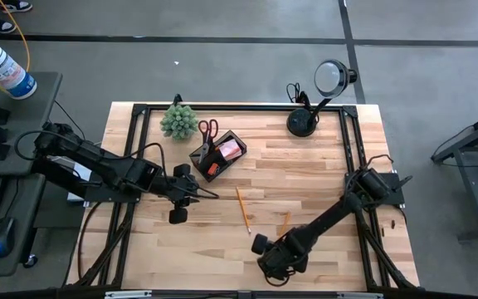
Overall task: Pick and place office supplies into organizer
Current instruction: Put the right orange pencil into the black desk organizer
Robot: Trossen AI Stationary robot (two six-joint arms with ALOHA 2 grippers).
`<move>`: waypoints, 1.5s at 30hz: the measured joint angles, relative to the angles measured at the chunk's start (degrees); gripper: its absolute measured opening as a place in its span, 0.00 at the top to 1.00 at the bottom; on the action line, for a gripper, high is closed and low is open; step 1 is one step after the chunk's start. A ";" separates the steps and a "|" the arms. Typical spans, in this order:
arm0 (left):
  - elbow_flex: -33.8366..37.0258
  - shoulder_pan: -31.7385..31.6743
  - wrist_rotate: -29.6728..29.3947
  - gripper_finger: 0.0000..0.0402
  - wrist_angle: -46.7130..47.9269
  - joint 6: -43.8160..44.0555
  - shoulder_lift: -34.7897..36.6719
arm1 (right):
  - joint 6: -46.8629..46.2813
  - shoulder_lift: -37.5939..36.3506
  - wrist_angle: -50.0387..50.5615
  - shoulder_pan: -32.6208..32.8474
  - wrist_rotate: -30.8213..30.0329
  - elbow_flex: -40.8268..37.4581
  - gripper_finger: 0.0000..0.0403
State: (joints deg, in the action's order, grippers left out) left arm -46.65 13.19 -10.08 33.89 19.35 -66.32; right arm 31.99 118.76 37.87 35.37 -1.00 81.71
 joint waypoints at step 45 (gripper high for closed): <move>0.00 -0.02 -2.58 0.86 0.46 -1.09 0.00 | -0.55 1.20 6.94 -1.40 0.07 4.15 0.99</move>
State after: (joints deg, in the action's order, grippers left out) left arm -46.65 13.17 -12.66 34.35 18.26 -66.32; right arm 31.44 119.96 44.80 33.98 -0.93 85.87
